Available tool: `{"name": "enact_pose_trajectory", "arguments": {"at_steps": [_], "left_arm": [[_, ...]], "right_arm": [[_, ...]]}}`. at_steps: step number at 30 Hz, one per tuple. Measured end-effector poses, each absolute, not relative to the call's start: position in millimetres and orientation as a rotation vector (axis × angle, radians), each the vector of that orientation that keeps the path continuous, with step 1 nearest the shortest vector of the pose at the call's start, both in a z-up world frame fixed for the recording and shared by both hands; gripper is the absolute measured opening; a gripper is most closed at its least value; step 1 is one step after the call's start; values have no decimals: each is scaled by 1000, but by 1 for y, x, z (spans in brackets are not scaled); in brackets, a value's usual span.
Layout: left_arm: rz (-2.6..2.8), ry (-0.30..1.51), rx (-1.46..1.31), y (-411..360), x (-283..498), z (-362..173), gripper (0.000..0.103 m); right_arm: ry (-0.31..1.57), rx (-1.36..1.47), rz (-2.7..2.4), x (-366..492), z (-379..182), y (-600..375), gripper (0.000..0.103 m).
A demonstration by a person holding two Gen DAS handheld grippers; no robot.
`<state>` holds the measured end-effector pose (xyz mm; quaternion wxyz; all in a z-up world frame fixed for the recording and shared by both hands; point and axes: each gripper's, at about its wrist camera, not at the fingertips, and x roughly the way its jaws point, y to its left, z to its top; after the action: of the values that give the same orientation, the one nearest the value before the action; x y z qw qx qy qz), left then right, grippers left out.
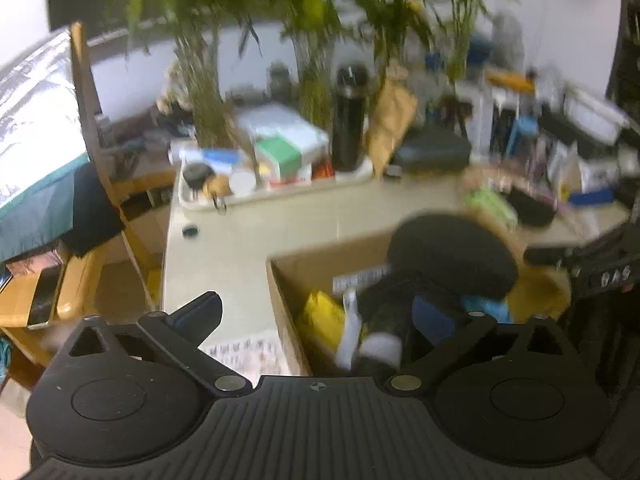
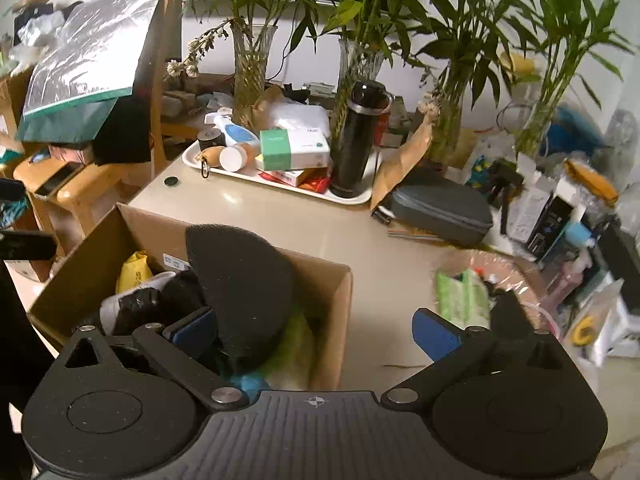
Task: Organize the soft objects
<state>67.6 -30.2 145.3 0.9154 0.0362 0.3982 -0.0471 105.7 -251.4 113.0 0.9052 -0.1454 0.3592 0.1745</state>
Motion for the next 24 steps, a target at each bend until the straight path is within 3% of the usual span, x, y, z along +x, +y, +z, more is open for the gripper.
{"name": "enact_pose_trajectory", "arguments": {"at_steps": [11,24], "left_arm": [[-114,907,82,-35,63,139,103],[-157,918,74,-47,45,130,103]], "right_arm": [[731,-271,345,92,117,-259,103],[845,-244,368,77,105,-258,103]]}}
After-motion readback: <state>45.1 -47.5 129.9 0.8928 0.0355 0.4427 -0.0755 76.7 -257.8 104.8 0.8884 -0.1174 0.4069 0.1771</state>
